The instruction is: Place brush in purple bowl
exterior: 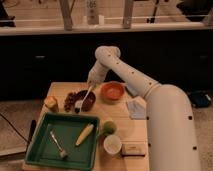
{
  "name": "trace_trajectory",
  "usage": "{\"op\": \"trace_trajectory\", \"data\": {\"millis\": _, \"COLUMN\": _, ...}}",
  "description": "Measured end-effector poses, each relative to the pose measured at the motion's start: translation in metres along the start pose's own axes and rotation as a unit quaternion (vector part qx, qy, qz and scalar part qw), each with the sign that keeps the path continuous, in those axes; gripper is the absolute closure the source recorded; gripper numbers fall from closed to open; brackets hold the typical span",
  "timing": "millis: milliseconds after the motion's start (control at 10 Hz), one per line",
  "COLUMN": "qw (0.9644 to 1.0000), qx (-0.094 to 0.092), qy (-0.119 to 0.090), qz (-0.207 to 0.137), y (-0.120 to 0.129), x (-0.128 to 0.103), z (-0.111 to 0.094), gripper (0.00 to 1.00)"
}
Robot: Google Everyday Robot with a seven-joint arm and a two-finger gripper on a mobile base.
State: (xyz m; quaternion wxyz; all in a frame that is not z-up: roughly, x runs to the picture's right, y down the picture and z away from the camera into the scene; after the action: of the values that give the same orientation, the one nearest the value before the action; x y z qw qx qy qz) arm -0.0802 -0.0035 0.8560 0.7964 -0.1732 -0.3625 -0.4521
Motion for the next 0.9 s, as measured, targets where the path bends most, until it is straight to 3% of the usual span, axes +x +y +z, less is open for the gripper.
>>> {"op": "trace_trajectory", "data": {"millis": 600, "qw": 0.9999, "qx": -0.010, "qy": -0.008, "qz": 0.005, "y": -0.007, "x": 0.006, "z": 0.015, "gripper": 0.98}}
{"op": "trace_trajectory", "data": {"millis": 900, "qw": 0.9997, "qx": -0.015, "qy": -0.015, "qz": 0.009, "y": -0.008, "x": 0.010, "z": 0.022, "gripper": 0.71}}
